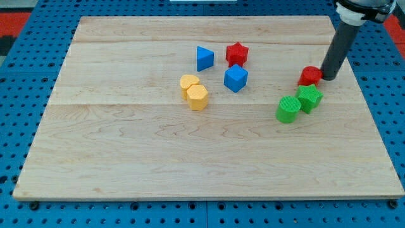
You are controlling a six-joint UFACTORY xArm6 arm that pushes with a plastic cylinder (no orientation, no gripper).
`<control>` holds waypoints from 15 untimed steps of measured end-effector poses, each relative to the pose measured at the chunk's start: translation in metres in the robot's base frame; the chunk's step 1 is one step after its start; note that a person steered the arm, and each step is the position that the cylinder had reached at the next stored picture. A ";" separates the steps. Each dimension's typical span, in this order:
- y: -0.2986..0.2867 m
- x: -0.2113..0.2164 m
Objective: Move the yellow blocks to the bottom left of the blue triangle
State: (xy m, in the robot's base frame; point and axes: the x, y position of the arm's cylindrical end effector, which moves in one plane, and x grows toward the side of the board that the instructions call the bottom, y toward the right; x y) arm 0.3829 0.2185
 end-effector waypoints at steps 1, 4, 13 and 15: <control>-0.026 0.000; -0.072 0.065; -0.268 0.059; -0.313 0.040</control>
State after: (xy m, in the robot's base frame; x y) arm 0.4227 -0.0949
